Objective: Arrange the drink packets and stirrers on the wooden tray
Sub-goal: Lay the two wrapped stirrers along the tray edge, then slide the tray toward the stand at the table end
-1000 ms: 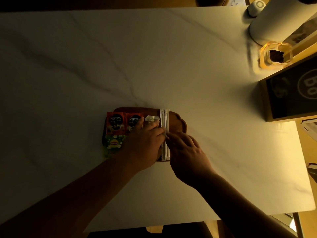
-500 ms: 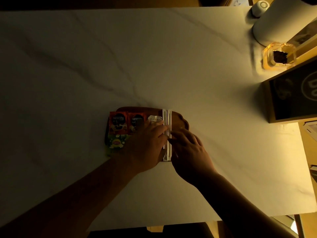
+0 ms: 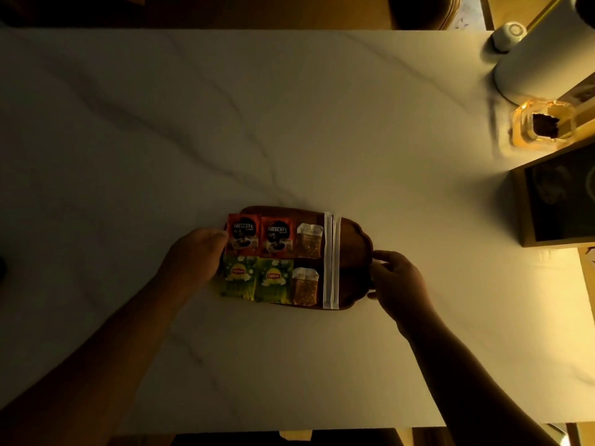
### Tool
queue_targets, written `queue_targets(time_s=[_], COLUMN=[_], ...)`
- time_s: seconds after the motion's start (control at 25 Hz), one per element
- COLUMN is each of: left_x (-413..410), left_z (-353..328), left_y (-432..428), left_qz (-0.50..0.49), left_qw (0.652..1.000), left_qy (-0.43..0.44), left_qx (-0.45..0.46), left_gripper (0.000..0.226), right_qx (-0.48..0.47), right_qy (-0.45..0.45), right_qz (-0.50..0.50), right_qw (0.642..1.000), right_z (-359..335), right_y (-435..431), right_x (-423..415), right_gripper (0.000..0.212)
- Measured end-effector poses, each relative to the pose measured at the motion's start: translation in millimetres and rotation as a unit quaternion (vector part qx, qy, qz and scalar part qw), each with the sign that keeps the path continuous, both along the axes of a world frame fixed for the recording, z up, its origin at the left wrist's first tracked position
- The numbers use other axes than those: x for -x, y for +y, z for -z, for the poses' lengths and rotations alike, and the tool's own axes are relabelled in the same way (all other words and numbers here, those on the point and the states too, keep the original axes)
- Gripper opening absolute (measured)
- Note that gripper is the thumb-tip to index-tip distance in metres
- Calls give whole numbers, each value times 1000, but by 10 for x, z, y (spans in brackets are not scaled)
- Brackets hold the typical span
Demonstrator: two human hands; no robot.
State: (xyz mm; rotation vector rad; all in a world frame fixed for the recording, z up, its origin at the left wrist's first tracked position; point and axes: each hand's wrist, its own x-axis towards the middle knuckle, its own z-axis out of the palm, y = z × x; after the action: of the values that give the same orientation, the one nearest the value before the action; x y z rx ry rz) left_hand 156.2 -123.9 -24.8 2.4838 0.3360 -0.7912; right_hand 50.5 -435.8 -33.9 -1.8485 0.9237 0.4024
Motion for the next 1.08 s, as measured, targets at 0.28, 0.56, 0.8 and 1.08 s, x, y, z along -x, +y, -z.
queue_targets(time_s=[0.28, 0.56, 0.8, 1.08], left_x=[-53, -361, -649, -891], left_z=[-107, -153, -122, -192], left_y=[-129, -1061, -2349, -3587], left_qz=[-5, 127, 231, 285], left_qw=[998, 988, 967, 952], left_qy=[-41, -59, -76, -82], left_qx=[55, 65, 69, 79], left_gripper=[44, 45, 33, 38], right_qx=[-39, -65, -127, -248], right_qy=[-1, 0, -7, -45], right_qz=[49, 145, 259, 358], right_qw=[998, 987, 957, 899], right_z=[16, -53, -90, -126], right_y=[-116, -695, -1272, -1554], right_x=[38, 382, 744, 960], right_gripper=[24, 30, 27, 12])
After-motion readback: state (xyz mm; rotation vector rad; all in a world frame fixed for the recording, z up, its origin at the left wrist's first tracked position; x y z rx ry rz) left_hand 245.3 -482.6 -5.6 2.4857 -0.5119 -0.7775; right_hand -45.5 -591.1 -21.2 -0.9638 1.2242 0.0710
